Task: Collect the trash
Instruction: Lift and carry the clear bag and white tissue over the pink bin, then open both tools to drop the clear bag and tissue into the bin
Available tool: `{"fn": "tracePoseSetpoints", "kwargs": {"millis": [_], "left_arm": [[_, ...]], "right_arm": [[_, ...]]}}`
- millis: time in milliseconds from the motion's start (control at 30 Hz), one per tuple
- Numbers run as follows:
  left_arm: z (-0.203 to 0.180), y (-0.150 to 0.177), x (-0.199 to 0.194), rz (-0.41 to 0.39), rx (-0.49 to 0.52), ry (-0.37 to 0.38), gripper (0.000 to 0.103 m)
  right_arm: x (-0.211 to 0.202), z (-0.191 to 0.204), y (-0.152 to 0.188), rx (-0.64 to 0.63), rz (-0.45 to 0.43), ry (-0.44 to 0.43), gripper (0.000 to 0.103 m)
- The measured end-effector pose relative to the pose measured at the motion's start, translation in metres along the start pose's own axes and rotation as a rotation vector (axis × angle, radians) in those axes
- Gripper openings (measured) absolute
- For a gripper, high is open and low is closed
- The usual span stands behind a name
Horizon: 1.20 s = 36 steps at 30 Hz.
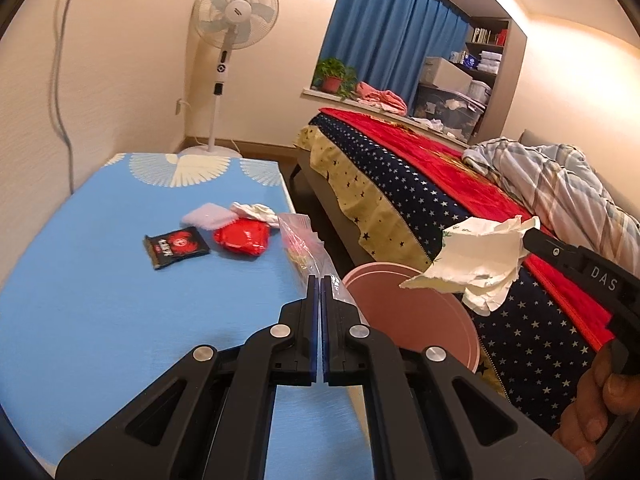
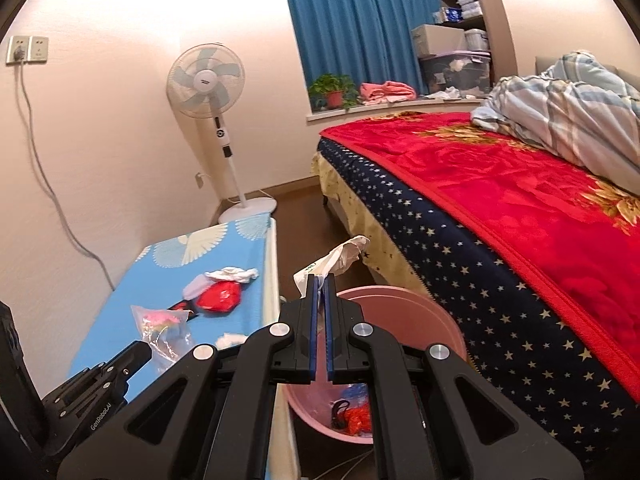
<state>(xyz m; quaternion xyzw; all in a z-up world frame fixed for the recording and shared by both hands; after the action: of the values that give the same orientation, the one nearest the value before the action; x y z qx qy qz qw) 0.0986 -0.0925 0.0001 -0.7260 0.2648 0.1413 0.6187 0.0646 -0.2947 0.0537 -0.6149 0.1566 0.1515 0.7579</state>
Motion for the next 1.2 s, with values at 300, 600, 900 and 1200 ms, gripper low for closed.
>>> {"fn": "tracePoseSetpoints", "kwargs": {"millis": [300, 600, 900, 1200], "left_arm": [[-0.028, 0.004, 0.032, 0.023, 0.017, 0.055, 0.001], [-0.056, 0.013, 0.063, 0.049, 0.067, 0.078, 0.001], [-0.070, 0.020, 0.084, 0.078, 0.081, 0.093, 0.001], [-0.080, 0.025, 0.094, 0.103, 0.086, 0.118, 0.001]], "right_arm": [[0.018, -0.026, 0.002, 0.030, 0.019, 0.080, 0.003], [0.035, -0.054, 0.006, 0.028, 0.046, 0.181, 0.003], [0.047, -0.069, 0.011, 0.024, 0.071, 0.225, 0.003], [0.056, -0.072, 0.014, 0.023, 0.096, 0.239, 0.003]]}}
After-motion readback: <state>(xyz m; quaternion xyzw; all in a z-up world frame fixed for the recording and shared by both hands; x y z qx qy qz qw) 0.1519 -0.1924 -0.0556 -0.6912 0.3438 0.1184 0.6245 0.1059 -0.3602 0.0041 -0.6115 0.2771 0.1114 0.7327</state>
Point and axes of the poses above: each gripper's, at about its wrist camera, not at the fingertips, and x roughly the way its jaws point, z to its left, y to its underside, the point moved 3 cm from there along x, roughly the way its jaws point, and after that the axes turned 7 degrees about -y, right-handed, at the moved point
